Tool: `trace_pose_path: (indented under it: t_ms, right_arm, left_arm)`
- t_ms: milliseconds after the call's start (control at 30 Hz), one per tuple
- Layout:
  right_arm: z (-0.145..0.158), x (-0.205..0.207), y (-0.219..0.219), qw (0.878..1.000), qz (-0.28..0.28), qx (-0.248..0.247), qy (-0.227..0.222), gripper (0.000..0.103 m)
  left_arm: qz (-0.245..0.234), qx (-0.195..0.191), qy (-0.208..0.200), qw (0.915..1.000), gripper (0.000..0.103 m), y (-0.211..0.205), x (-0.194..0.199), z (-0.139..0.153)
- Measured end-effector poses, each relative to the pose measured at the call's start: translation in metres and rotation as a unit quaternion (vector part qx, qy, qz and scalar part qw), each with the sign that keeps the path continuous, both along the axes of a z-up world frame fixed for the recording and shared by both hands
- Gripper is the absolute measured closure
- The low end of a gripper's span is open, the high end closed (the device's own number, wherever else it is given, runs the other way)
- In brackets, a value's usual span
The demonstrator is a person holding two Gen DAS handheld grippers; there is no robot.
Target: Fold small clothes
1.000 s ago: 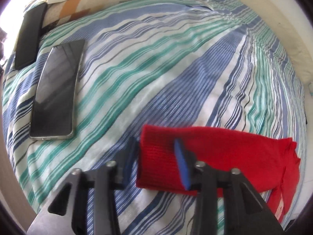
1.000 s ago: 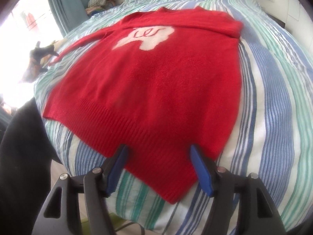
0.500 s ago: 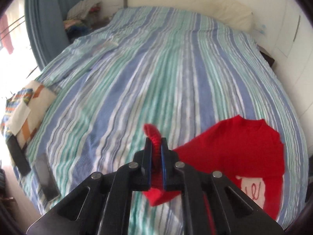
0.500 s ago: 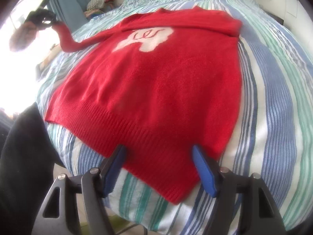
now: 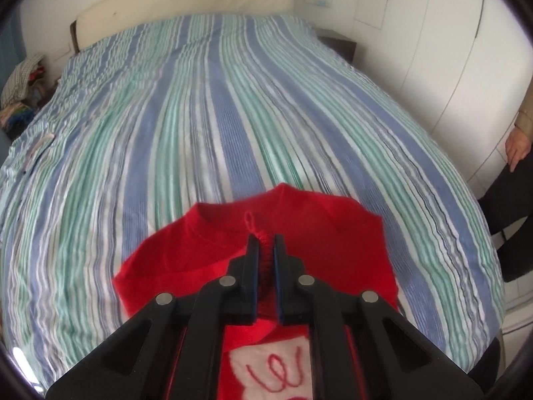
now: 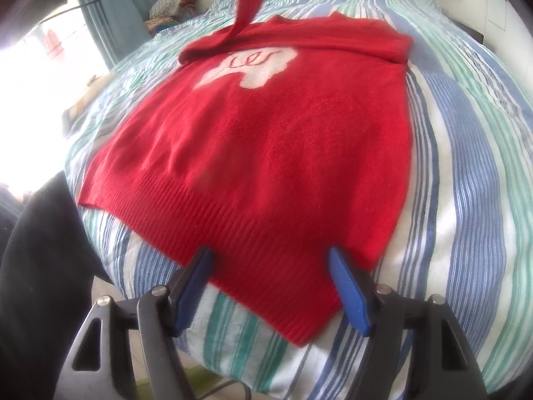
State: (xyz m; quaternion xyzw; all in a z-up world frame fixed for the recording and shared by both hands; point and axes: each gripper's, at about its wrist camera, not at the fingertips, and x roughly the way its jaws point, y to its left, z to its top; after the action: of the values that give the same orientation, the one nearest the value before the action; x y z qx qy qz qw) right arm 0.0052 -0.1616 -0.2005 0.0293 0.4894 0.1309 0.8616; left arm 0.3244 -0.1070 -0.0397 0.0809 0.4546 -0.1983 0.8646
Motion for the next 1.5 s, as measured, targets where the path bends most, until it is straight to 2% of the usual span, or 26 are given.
trace_pose_path:
  t_ms: [33, 100, 133, 167, 233, 300, 400, 467, 600, 667, 733, 800, 833, 900, 933, 1000, 1133, 1300, 1333, 1400, 1500]
  right_arm:
    - [0.000, 0.000, 0.000, 1.000, 0.000, 0.001, 0.000, 0.032]
    - [0.000, -0.001, -0.001, 1.000, -0.001, 0.002, 0.001, 0.032]
    - [0.000, -0.002, -0.001, 1.000, -0.001, 0.003, 0.001, 0.032]
    - [0.000, -0.002, -0.002, 1.000, -0.001, 0.003, 0.001, 0.032]
    - [0.000, -0.002, -0.003, 1.000, -0.001, 0.004, 0.002, 0.032]
    - [0.001, -0.002, -0.004, 1.000, 0.000, 0.006, 0.001, 0.032]
    - [0.001, -0.002, -0.007, 1.000, 0.001, 0.008, 0.001, 0.032]
    - [0.001, -0.001, -0.007, 1.000, 0.003, 0.011, 0.002, 0.031]
    - [0.000, 0.000, -0.007, 1.000, 0.005, 0.013, 0.001, 0.029]
    - [0.000, 0.001, -0.005, 1.000, 0.007, 0.010, 0.001, 0.028]
    - [0.000, 0.001, -0.004, 1.000, 0.008, 0.007, 0.001, 0.027]
    - [-0.001, 0.002, -0.001, 1.000, 0.009, 0.003, 0.001, 0.026]
    - [-0.001, 0.002, 0.000, 1.000, 0.010, 0.000, 0.001, 0.025]
    - [-0.001, 0.002, 0.003, 1.000, 0.011, -0.009, -0.001, 0.025]
    - [-0.001, 0.001, 0.004, 1.000, 0.011, -0.012, -0.001, 0.025]
    - [-0.001, 0.001, 0.005, 1.000, 0.011, -0.016, -0.002, 0.025]
    - [-0.001, 0.000, 0.005, 1.000, 0.013, -0.017, -0.001, 0.025]
    - [0.002, 0.001, 0.004, 1.000, 0.019, -0.019, 0.008, 0.025]
    - [0.007, 0.003, 0.003, 1.000, 0.023, -0.015, 0.015, 0.027]
    - [0.032, 0.012, -0.004, 0.999, 0.029, 0.024, 0.012, 0.030]
    - [0.076, 0.054, -0.031, 0.996, 0.009, 0.093, -0.002, 0.030]
  left_arm:
    - [-0.006, 0.007, 0.009, 0.9999, 0.092, -0.009, -0.002, -0.010]
    - [-0.009, 0.033, 0.034, 0.9988, 0.067, -0.022, -0.004, -0.031]
    - [-0.009, 0.047, 0.037, 0.9982, 0.040, -0.027, -0.008, -0.038]
    - [-0.014, 0.048, 0.026, 0.9984, 0.028, -0.025, -0.012, -0.041]
    - [-0.021, 0.042, 0.000, 0.9989, 0.027, -0.016, -0.021, -0.038]
    - [-0.011, 0.025, -0.003, 0.9996, 0.027, 0.009, -0.022, -0.036]
    - [0.027, -0.020, 0.008, 0.9994, 0.027, 0.071, -0.020, -0.036]
    - [0.040, -0.027, 0.010, 0.9988, 0.027, 0.112, -0.027, -0.043]
    - [-0.009, 0.019, 0.033, 0.9993, 0.026, 0.150, -0.058, -0.077]
    - [-0.027, 0.066, 0.036, 0.9968, 0.026, 0.147, -0.071, -0.101]
    - [-0.014, 0.114, 0.021, 0.9931, 0.026, 0.143, -0.075, -0.123]
    - [0.031, 0.134, -0.001, 0.9906, 0.032, 0.143, -0.069, -0.136]
    - [0.059, 0.127, -0.015, 0.9900, 0.040, 0.146, -0.066, -0.137]
    - [0.112, 0.089, -0.035, 0.9891, 0.068, 0.155, -0.062, -0.137]
    - [0.136, 0.060, -0.028, 0.9885, 0.097, 0.165, -0.061, -0.138]
    - [0.174, 0.023, -0.017, 0.9844, 0.099, 0.180, -0.067, -0.144]
    - [0.171, 0.026, -0.021, 0.9846, 0.099, 0.184, -0.083, -0.154]
    - [0.176, -0.002, -0.007, 0.9844, 0.099, 0.193, -0.081, -0.154]
    - [0.176, -0.011, -0.002, 0.9843, 0.099, 0.196, -0.078, -0.156]
    - [0.179, -0.028, 0.004, 0.9834, 0.099, 0.201, -0.077, -0.159]
    - [0.183, -0.046, 0.007, 0.9820, 0.098, 0.204, -0.078, -0.162]
